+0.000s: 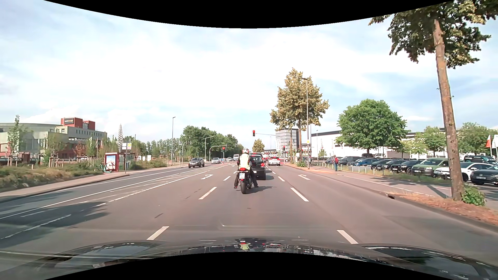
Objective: Follow the waypoints while adhering to traffic rules and regulations
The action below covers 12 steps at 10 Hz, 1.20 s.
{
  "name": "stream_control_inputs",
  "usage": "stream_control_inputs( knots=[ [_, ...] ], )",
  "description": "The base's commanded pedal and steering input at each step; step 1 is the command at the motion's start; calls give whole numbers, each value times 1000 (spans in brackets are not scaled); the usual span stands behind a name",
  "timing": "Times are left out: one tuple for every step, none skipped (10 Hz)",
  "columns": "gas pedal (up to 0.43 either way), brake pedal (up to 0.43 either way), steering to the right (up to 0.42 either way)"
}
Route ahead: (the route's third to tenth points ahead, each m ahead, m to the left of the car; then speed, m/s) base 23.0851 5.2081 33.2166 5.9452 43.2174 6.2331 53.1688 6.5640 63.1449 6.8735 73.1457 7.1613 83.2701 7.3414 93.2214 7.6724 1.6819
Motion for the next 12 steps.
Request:
stream_control_inputs(
  knots=[
    [0, 128, -1],
    [0, 128, -1],
    [0, 128, -1],
    [0, 128, -1],
    [0, 128, -1],
    [0, 128, -1],
    [0, 128, -2],
    [0, 128, -3],
    [0, 128, -3],
    [0, 128, -3],
    [0, 122, -3],
    [0, 116, -3]
  ],
)
